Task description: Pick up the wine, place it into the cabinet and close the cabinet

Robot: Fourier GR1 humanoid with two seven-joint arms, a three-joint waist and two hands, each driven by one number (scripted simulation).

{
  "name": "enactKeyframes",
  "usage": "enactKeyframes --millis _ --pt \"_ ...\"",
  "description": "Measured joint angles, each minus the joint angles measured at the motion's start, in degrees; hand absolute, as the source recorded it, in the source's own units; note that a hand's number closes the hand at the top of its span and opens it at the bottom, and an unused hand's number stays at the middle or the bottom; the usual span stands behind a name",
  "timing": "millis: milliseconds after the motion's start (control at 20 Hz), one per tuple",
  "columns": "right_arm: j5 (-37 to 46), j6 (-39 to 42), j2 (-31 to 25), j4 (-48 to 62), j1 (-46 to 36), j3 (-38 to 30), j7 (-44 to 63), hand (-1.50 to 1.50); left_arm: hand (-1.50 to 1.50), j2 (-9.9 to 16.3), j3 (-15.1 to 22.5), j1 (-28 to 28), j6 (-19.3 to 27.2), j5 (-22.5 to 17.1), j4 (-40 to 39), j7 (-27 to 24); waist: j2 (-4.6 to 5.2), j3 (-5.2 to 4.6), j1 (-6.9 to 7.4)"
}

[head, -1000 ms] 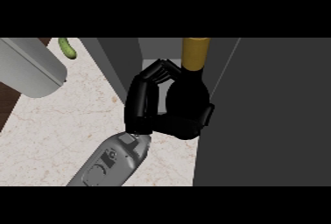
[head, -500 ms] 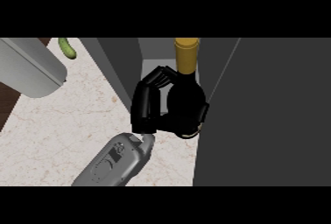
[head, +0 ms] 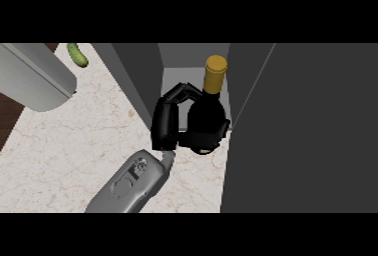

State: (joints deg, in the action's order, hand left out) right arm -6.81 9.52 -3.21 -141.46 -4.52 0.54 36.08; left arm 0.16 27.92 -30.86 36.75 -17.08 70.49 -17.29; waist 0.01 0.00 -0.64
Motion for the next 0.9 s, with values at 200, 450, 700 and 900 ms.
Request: enactKeyframes --millis 200,450,700,900 --pt "-0.2 -1.0 0.2 -0.2 -1.1 0.4 1.6 -1.50 1.50 -0.1 -0.5 -1.3 0.9 -1.0 -3.4 -2.8 -0.01 -0.01 -0.10" --pt "0.0 -1.2 0.4 -0.5 -0.3 1.2 1.5 -1.50 1.50 -0.1 -3.8 -2.5 -1.2 -2.4 -7.4 -5.8 0.00 0.00 -0.06" --pt "0.0 -1.0 0.1 -0.3 -0.5 1.0 1.5 -1.50 1.50 0.1 -6.9 -4.7 -2.8 -3.5 -10.6 -6.8 0.00 0.00 -0.01" --pt "0.1 -1.0 0.4 -0.2 -0.3 1.1 1.1 -1.50 1.50 0.0 -8.8 -7.4 -4.7 -4.6 -14.6 -7.3 0.04 -0.01 -0.12"
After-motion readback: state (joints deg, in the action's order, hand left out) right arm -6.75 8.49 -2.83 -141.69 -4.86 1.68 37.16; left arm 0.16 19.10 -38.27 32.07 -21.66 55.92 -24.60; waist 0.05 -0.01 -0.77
